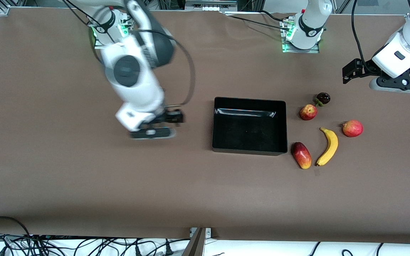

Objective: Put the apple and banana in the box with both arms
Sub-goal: 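Release the box with the right gripper while the left gripper reaches the apple, then lower the left gripper onto the red apple and close on it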

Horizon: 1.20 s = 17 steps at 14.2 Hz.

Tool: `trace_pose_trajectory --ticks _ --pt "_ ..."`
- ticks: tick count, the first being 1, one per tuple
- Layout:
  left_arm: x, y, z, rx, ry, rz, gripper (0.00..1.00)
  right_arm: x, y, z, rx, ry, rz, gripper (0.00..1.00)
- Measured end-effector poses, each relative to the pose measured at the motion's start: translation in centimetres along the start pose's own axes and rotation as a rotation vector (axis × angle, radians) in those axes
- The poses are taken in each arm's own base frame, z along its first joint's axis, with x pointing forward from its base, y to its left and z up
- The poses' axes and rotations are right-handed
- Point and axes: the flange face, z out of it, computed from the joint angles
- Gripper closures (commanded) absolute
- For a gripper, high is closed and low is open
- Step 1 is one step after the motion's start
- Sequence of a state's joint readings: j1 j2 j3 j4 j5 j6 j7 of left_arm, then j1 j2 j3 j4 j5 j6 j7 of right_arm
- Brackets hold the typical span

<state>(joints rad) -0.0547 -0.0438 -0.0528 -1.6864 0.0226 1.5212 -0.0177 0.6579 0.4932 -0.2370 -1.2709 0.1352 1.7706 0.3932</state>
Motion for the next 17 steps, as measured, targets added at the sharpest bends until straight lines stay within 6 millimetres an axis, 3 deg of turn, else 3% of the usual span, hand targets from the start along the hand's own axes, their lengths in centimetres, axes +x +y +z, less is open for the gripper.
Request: trace_pose_trajectory --ticks 2,4,6,8,10,12,17 --pt "0.3 0.0 2.5 0.001 -0.102 0.001 0.0 0.2 5.5 -3.8 0.007 -0.02 0.009 0.0" --pt "2.3 0.0 6.8 0.0 -0.178 0.003 0.0 -0.6 11.1 -6.7 0.021 -0.035 0.001 0.0" --pt "5.1 -0.3 12.0 0.001 -0.181 0.001 0.0 -2.3 16.3 -8.3 0.048 -0.053 0.02 0.0" --pt "6.6 -0.3 17.6 0.0 -0.15 0.003 0.0 -4.0 20.3 -8.9 0.083 -0.073 0.046 0.0" --pt "6.3 -0.1 22.6 -0.002 -0.116 0.007 0.0 -5.2 22.9 -9.2 0.085 -0.078 0.052 0.0" --pt "5.0 0.1 26.9 -0.003 -0.093 0.012 0.0 -5.6 24.1 -9.3 0.064 -0.077 0.052 0.0" --pt "1.4 0.5 34.2 0.048 -0.031 0.082 0.0 -5.5 26.2 -9.5 0.046 -0.075 0.036 0.0"
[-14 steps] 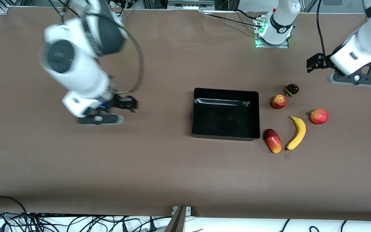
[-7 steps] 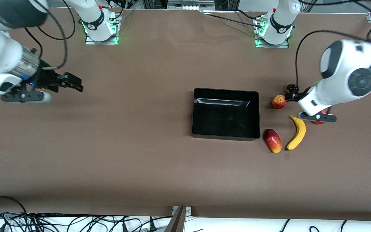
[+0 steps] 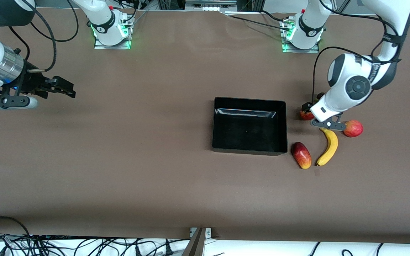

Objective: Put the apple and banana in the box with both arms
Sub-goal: 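Lower the left gripper onto the red apple and close on it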

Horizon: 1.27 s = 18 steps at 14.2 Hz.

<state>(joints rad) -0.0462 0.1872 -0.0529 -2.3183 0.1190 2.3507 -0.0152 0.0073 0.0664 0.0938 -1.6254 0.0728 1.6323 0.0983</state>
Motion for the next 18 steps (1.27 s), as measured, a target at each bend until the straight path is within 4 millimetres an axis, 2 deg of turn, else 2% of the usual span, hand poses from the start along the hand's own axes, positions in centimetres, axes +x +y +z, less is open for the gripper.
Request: trace_pose_trajectory --ticks 3,6,7,8,9,10,11,15,17,18 --pt "-1.8 0.7 3.1 -0.01 0.048 0.011 0.0 -0.5 -0.1 -0.2 -0.028 -0.015 -0.008 0.0" --pt "-2.8 1.1 5.3 -0.019 0.066 0.016 0.0 -0.6 0.3 -0.5 -0.061 -0.01 -0.037 0.0" --pt "-2.9 1.2 5.8 -0.021 0.065 0.018 0.09 -0.6 0.5 -0.6 -0.071 -0.008 -0.044 0.0" --pt "-2.9 1.2 6.2 -0.021 0.061 0.019 0.38 -0.6 0.7 -0.6 -0.073 -0.007 -0.046 0.0" --pt "-3.0 1.3 6.3 -0.022 0.059 0.02 0.59 -0.6 0.7 -0.7 -0.075 -0.005 -0.046 0.0" --pt "-3.0 1.3 6.4 -0.022 0.058 0.02 0.71 -0.5 0.8 -0.7 -0.076 -0.002 -0.046 0.0" --pt "-3.0 1.3 6.4 -0.022 0.058 0.02 0.8 -0.5 0.8 -0.8 -0.077 -0.001 -0.045 0.0" --pt "-2.4 1.1 5.4 -0.019 0.067 0.019 0.82 -0.3 1.3 -3.1 -0.133 0.055 -0.047 0.0" --pt "-1.1 0.8 2.5 -0.007 0.051 0.017 0.83 -0.2 1.3 -3.4 -0.139 0.062 -0.048 0.0" --pt "-0.3 1.0 0.0 0.001 0.029 0.023 0.84 -0.1 1.2 -3.2 -0.134 0.057 -0.049 0.0"
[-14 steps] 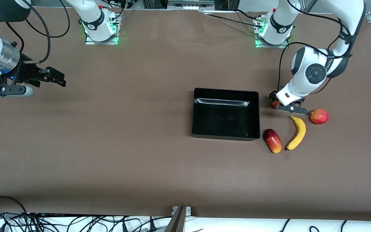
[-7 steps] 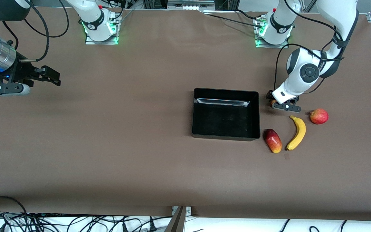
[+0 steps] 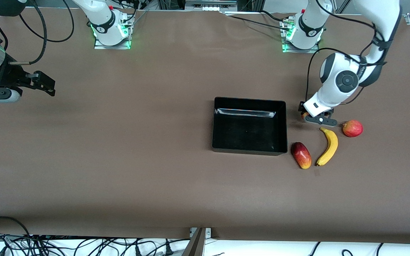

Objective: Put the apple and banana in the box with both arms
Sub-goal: 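Lower the left gripper onto the red apple and close on it, then carry the red apple into the black box and open the left gripper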

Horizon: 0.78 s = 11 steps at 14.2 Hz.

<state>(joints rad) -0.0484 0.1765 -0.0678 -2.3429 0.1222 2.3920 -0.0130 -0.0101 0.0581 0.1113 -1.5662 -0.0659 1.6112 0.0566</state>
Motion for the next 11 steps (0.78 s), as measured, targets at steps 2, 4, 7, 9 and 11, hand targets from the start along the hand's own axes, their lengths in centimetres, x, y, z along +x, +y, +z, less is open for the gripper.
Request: trace_pose_trajectory --ticks 2,4,7,9,11 --pt "2.2 1.3 -6.2 0.014 -0.045 0.018 0.84 0.2 -0.2 0.5 0.028 -0.011 0.002 0.0" --pt "4.1 4.6 -12.2 0.001 -0.068 -0.008 0.84 0.3 -0.4 0.6 0.045 -0.014 0.003 0.0" --pt "5.8 11.0 -14.4 -0.023 -0.07 -0.095 0.83 0.3 -0.4 0.6 0.048 -0.013 0.003 0.0" --pt "6.6 13.8 -11.9 -0.043 -0.064 -0.139 0.83 0.3 -0.4 0.6 0.049 -0.013 0.003 0.0" --pt "7.1 15.6 -8.4 -0.066 -0.057 -0.18 0.83 0.3 -0.4 0.6 0.049 -0.013 0.003 0.0"
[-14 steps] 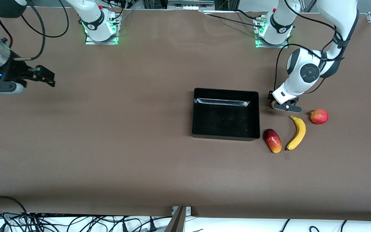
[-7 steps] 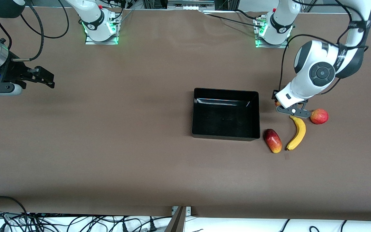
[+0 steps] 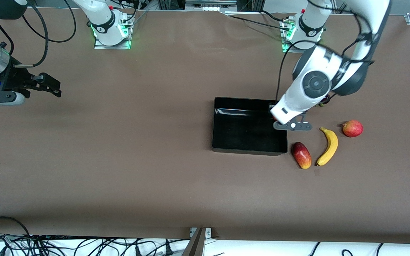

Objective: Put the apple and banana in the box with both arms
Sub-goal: 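Carry the red apple into the black box and open the left gripper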

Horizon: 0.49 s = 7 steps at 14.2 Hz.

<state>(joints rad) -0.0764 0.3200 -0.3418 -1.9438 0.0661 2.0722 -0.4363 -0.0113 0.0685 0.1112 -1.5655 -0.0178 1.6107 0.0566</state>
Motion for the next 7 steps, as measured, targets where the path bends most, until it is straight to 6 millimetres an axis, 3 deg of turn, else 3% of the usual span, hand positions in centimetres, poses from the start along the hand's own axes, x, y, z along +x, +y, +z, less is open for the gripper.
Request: trace_pose_trajectory --ticks 4,7 --pt "-1.1 3.3 4.6 -0.019 0.007 -0.044 0.83 0.0 0.0 0.0 0.0 0.0 0.0 0.0" --pt "-1.6 3.2 6.7 -0.029 0.013 -0.046 0.8 0.0 0.0 0.0 0.0 0.0 0.0 0.0"
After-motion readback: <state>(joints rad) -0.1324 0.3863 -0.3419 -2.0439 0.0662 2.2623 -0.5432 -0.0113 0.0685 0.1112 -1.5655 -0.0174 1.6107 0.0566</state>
